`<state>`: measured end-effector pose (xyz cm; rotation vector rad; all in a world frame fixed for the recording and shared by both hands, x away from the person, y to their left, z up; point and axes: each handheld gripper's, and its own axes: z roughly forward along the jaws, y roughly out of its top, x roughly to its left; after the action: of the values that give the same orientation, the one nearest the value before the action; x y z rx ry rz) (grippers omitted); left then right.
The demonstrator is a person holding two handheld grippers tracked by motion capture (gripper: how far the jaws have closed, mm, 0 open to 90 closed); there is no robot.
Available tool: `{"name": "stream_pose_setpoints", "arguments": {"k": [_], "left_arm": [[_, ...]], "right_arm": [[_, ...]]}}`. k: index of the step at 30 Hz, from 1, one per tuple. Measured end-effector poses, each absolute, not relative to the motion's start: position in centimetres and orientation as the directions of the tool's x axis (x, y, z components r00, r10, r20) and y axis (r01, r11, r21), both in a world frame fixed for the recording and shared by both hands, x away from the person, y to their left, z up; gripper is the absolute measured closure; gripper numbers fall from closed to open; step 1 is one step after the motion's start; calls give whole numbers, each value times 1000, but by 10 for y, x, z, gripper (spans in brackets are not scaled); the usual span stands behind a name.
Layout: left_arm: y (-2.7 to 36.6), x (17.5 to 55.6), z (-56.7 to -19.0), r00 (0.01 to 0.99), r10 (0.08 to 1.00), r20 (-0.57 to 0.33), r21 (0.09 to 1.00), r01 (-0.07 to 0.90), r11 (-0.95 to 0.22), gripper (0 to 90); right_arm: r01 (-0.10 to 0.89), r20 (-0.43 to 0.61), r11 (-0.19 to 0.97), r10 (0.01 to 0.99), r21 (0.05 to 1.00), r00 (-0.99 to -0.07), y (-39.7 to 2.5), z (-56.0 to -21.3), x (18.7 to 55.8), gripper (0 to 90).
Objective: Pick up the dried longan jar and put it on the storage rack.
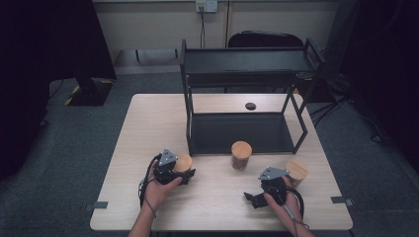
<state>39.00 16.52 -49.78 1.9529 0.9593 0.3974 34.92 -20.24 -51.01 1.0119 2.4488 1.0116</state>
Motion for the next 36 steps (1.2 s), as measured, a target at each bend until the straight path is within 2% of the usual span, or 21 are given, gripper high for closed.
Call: {"name": "stream_pose_setpoints", "arguments": {"k": [7,25,36], "left_arm": [[162,390,-498,659,748,-77,842,445,-306,231],[158,388,-494,649,760,-27,834,434,-340,252],[159,388,-489,652,756,-53,835,444,-324,256]], "right_arm": [[495,-11,503,709,709,-705,-202,-510,349,0],[495,-11,503,709,709,-705,-202,-510,349,0],[495,-11,503,709,709,-705,-202,-510,349,0]]}}
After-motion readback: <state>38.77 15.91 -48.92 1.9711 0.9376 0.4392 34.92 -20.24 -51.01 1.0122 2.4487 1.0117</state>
